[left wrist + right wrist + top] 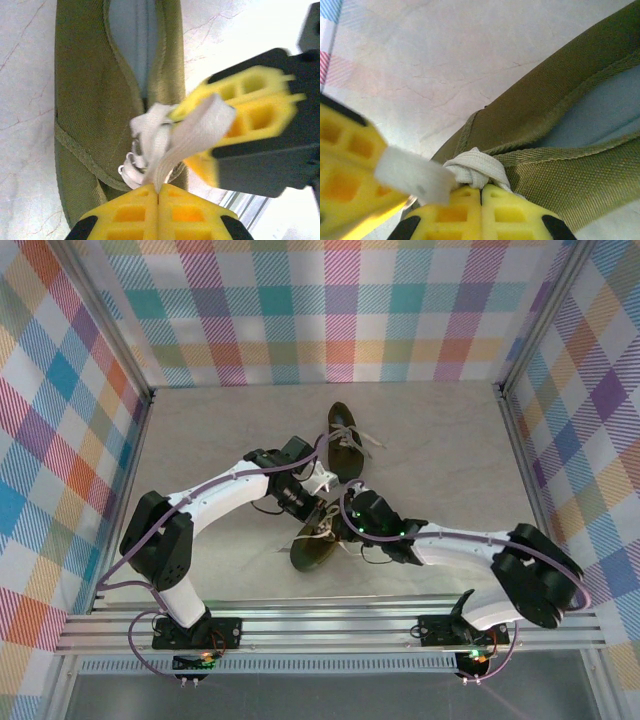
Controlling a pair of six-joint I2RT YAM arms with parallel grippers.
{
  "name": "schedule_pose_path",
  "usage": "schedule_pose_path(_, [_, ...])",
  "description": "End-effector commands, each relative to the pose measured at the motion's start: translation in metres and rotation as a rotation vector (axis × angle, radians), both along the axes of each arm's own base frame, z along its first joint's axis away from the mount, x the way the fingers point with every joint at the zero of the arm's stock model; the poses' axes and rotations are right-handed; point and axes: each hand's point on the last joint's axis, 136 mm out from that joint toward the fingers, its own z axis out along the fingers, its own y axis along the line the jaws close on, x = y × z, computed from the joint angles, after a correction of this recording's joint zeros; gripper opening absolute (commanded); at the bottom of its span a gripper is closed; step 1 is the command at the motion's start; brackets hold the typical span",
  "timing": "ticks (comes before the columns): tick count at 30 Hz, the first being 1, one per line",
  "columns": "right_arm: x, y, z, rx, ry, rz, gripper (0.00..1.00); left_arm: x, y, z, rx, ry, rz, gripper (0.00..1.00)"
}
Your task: Tie the shoes
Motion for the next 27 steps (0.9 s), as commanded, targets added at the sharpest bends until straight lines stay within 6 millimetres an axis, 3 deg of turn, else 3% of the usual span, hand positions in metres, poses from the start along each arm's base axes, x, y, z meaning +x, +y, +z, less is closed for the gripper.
schedule_pose_path(1, [0.004,-0.004,0.019,0.029,-0.091,0.006,0.00,0.005,0.006,0.001,0.006,-0.002,0.033,0.00])
schedule_pose_path(8, [-0.005,-0.009,0.030,0.040,-0.150,0.053,0.00,0.010,0.011,-0.003,0.019,0.003,0.055,0.00])
schedule_pose_path(17, [-0.027,-0.004,0.042,0.028,-0.225,0.246,0.00,0.016,0.020,-0.006,0.043,0.004,0.098,0.00])
schedule_pose_path(27, [-0.025,-0.040,0.036,-0.037,-0.246,0.143,0.00,0.020,0.027,-0.010,0.056,0.011,0.131,0.00])
